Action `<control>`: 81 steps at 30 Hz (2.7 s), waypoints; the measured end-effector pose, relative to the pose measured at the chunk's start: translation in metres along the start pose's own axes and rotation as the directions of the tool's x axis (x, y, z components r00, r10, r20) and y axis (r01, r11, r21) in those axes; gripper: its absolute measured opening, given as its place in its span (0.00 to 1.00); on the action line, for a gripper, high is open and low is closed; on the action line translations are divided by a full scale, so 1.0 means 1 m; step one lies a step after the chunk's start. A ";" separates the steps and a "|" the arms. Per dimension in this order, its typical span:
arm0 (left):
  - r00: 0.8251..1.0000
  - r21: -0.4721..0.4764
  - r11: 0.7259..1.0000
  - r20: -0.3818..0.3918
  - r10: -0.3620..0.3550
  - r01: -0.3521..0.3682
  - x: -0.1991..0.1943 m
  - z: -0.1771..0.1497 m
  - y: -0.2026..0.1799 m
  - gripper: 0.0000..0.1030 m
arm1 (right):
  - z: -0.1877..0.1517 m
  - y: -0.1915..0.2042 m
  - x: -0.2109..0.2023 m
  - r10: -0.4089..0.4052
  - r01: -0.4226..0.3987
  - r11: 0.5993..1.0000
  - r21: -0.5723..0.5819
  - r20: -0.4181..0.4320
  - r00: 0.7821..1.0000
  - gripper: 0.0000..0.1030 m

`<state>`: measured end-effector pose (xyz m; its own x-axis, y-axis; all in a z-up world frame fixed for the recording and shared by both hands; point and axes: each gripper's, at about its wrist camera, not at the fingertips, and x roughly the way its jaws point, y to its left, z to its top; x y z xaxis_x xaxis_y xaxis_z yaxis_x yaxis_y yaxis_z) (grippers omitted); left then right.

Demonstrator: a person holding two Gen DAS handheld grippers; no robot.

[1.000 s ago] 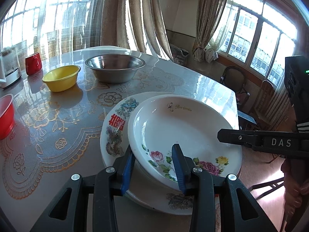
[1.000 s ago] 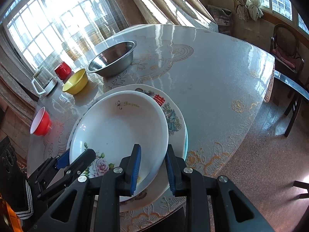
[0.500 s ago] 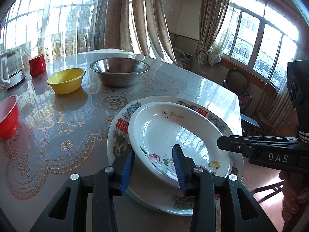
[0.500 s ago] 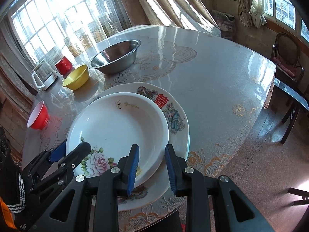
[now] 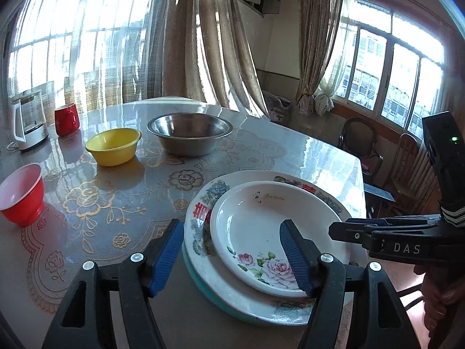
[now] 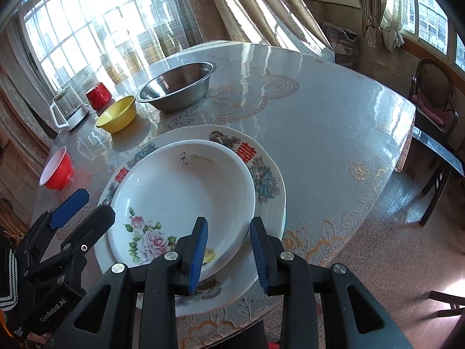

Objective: Organize plates and bowls
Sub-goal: 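Open the right tool and lift it off the floral dish rim, then move the right tool to the steel bowl rim and close on it, then lift the steel bowl by its rim with the right tool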

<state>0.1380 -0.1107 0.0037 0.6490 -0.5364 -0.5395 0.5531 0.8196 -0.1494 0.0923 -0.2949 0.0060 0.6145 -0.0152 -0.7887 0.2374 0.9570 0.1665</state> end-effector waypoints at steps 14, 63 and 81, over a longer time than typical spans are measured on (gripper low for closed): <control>0.983 -0.181 0.966 -0.029 0.182 -0.184 0.005 0.006 0.046 0.82 | -0.001 0.004 0.000 -0.020 0.020 0.999 -0.029 -0.001 1.000 0.31; 0.929 -0.250 0.909 -0.251 0.271 -0.333 0.082 0.080 0.121 0.86 | 0.222 0.000 0.150 0.214 -0.196 0.967 0.161 -0.100 0.972 0.38; 0.929 -0.226 0.940 -0.326 0.175 -0.256 0.183 0.146 0.110 0.86 | 0.215 0.003 0.186 0.288 -0.268 0.954 0.132 -0.179 0.941 0.24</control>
<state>0.3940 -0.1478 0.0100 0.5293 -0.2896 -0.7975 0.2359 0.9531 -0.1895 0.3689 -0.3574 -0.0129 0.5118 0.3136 -0.7998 0.1612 0.8794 0.4479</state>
